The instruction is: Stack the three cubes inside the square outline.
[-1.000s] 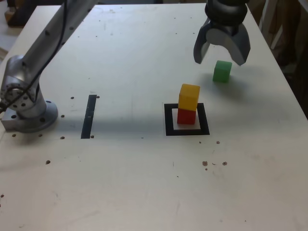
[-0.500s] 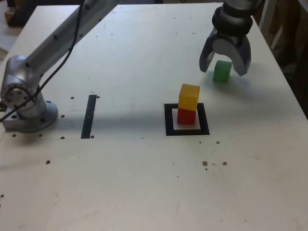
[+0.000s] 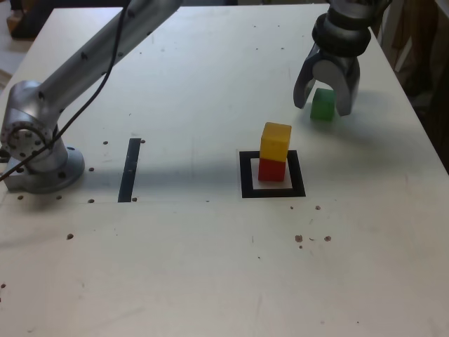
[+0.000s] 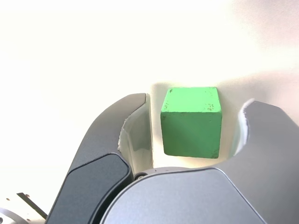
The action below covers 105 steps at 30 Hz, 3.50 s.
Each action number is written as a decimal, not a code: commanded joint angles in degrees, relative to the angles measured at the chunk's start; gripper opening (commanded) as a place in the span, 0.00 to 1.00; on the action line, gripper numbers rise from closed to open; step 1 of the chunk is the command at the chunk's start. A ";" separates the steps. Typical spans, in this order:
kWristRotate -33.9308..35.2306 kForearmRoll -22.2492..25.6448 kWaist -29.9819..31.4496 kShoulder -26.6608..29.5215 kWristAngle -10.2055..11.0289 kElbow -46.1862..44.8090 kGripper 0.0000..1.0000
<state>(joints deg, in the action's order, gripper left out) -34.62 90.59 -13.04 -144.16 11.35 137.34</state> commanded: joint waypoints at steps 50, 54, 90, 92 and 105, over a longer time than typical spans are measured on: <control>13.90 -0.71 13.26 27.04 -1.13 -27.03 0.28; 15.56 -0.98 15.58 27.67 -2.27 -27.70 0.28; 18.16 -6.03 18.23 26.85 -4.61 -32.92 0.99; 18.17 -6.03 18.23 27.07 -4.54 -32.97 0.99; 21.18 -5.43 18.17 35.81 -0.62 -37.92 0.99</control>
<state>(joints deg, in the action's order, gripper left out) -13.70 85.08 5.08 -109.13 10.63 99.78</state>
